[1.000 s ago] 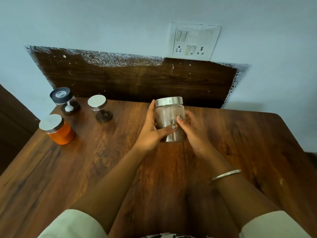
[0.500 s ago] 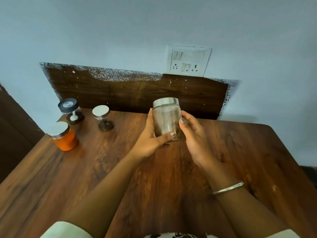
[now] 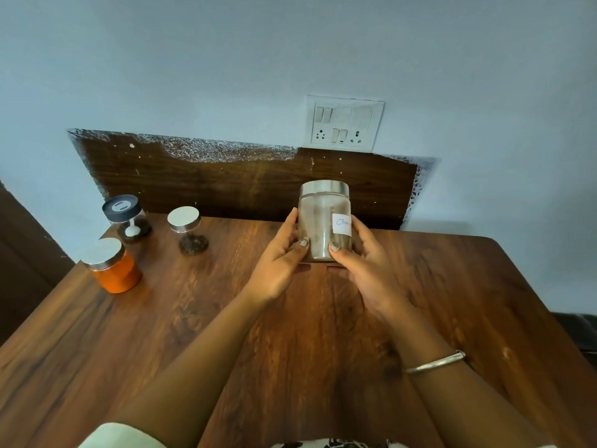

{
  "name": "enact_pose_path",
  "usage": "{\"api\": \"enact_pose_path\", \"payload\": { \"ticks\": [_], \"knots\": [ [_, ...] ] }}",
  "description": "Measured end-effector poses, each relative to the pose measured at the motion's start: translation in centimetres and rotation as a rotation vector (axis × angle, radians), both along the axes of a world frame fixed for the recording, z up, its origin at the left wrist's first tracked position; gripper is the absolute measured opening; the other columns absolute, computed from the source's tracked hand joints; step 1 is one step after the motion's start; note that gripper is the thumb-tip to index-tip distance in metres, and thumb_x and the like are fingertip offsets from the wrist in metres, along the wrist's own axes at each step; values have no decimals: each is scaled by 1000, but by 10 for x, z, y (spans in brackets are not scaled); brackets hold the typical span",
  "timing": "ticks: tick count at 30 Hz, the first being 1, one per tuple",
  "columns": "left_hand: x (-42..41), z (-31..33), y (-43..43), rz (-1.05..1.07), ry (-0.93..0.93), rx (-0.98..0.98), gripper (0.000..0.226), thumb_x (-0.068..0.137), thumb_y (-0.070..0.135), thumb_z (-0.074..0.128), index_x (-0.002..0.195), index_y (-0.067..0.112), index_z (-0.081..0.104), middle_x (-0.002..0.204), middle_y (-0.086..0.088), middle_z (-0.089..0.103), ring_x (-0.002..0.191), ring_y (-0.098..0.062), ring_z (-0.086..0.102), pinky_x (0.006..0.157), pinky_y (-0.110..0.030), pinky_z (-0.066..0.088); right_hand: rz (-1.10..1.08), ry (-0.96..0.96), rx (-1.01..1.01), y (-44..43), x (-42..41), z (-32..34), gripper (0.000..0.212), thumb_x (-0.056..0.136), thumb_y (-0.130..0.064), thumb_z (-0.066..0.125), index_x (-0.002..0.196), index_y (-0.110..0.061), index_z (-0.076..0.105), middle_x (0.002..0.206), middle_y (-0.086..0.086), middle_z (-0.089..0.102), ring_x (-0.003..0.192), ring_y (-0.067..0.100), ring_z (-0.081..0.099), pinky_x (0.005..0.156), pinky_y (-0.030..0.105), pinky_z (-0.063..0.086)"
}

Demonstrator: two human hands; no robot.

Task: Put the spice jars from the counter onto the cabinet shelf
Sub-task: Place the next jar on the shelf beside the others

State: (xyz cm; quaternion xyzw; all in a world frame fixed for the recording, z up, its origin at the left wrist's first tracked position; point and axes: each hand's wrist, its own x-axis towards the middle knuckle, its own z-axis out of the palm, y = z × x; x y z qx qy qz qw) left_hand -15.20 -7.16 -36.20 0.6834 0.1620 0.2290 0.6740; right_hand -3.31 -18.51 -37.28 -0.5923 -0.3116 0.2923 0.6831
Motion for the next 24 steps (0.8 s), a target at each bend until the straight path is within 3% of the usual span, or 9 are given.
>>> {"api": "enact_pose_path", "payload": {
  "ticks": [3,6,9,13,17,20,24],
  "knots": [
    [-2,3,-5,-60,11,43,91,80,27,62,149,29,2,138,8,41,124,-18,49,95,-39,50,-40,-79,16,-4,1,-1,68,76,-17,73,135,-33,43,123,-5,59,108,8,62,80,29,56],
    [0,4,-7,-66,-17,34,101,74,19,68,149,22,1,146,1,33,130,-18,42,103,-42,43,-60,-102,40,-5,-1,1,69,71,-24,76,131,-37,46,118,-4,60,104,5,63,74,21,54],
    [-1,4,-7,-92,-70,15,94,75,8,70,147,24,12,141,-4,41,126,-18,48,99,-39,47,-35,-73,31,-5,-1,2,83,62,-35,81,135,-30,44,119,-4,62,108,11,62,79,26,54],
    [-3,5,-11,-109,-110,-39,86,77,4,58,147,23,12,142,-6,41,129,-24,45,102,-47,42,85,-59,-34,-6,-1,6,70,62,-49,80,125,-44,51,124,-5,62,115,16,59,93,39,50],
    [-2,3,-12,-60,-77,50,74,90,2,50,146,25,7,139,3,42,126,-12,46,104,-35,43,35,-164,-27,-10,0,11,70,68,-44,77,130,-44,44,122,-18,61,116,8,58,89,27,52],
    [-1,2,-10,-25,-57,101,65,93,5,43,141,32,8,128,13,47,116,-3,51,95,-20,46,40,-167,-22,-14,1,13,85,70,-34,72,143,-35,28,122,-28,55,119,2,53,89,20,50],
    [-2,3,-10,-31,-57,143,64,94,8,42,140,35,6,131,15,44,121,-2,49,100,-24,44,52,-210,-54,-19,0,16,93,72,-30,69,148,-29,16,128,-24,45,116,-3,52,83,13,49]
  ]
}}
